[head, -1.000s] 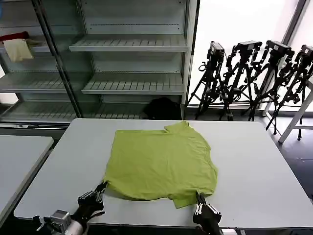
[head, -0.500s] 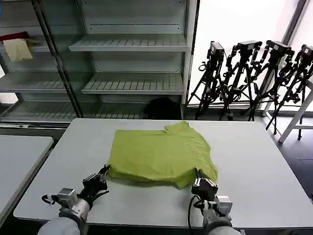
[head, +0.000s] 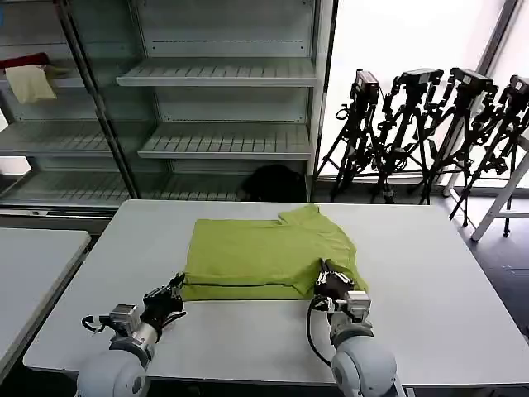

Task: Fold and organize the clothes.

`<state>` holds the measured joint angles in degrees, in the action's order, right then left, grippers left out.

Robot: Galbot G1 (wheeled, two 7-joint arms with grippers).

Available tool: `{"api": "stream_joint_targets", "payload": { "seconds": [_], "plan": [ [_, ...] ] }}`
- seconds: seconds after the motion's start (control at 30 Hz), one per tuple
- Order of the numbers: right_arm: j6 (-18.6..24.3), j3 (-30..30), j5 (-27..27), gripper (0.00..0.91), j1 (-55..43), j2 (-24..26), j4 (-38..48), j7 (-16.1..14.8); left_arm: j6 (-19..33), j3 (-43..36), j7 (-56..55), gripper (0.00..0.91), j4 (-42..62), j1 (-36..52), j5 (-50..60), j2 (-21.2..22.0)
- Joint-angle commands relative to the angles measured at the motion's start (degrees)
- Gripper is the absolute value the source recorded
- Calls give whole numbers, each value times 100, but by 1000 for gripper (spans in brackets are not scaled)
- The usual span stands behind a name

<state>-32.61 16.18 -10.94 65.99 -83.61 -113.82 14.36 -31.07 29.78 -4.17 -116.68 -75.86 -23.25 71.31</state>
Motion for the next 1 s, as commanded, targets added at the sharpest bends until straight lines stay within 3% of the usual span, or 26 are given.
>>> {"api": "stream_joint_targets", "payload": {
  "seconds": [0.03, 0.47, 0.83, 1.0],
  "plan": [
    [-55, -12, 90, 907, -462, -21, 565, -103, -28, -28, 182, 907, 213, 144, 272, 27],
    [-46, 251, 174, 907, -434, -12, 604, -120, 48, -19, 320, 907, 97, 98, 403, 34],
    [-36, 1181, 157, 907, 1021, 303, -472, -433, 27, -34, 306, 907, -195, -542, 613, 47],
    [-44, 1559, -87, 907, 1397, 405, -626, -545, -58, -81, 251, 907, -296, -631, 621, 4]
  ]
}}
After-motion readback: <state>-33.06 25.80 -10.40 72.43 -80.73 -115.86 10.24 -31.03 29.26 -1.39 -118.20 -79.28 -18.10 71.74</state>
